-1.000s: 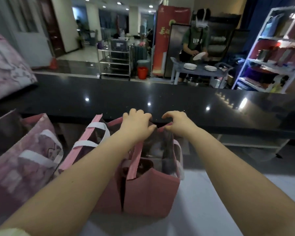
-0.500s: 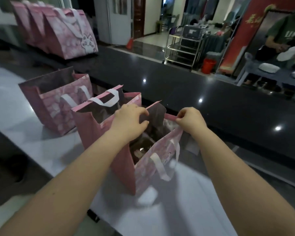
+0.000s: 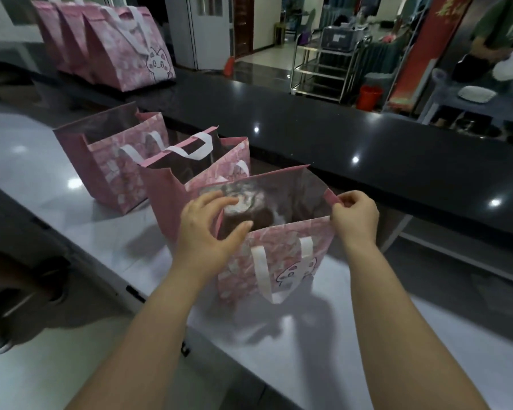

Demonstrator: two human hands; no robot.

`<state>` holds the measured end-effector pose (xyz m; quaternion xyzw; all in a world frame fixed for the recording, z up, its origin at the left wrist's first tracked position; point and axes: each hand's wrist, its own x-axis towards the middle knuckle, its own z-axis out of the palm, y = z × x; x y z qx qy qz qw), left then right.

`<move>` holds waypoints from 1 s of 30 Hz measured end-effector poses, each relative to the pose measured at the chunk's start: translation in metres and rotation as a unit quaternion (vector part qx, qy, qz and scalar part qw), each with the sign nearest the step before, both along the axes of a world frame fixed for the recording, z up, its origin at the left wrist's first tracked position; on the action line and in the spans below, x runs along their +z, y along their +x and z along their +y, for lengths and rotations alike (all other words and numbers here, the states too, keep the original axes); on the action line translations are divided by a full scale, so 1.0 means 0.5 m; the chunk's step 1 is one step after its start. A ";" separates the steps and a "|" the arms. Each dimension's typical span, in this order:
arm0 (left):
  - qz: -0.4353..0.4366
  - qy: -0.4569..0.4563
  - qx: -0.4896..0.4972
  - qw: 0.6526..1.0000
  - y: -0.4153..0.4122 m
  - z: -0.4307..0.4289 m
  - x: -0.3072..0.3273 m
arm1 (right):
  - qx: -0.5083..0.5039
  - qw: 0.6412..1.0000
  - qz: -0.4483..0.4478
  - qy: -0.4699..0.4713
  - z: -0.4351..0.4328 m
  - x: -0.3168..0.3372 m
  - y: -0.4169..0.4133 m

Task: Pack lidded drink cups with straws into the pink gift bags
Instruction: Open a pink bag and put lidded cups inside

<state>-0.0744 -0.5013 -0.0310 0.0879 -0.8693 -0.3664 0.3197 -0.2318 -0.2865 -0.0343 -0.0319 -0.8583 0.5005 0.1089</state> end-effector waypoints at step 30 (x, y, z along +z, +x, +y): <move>-0.091 0.324 -0.052 0.940 0.159 -0.029 -0.230 | -0.120 0.952 0.009 -0.281 0.043 -0.222 0.383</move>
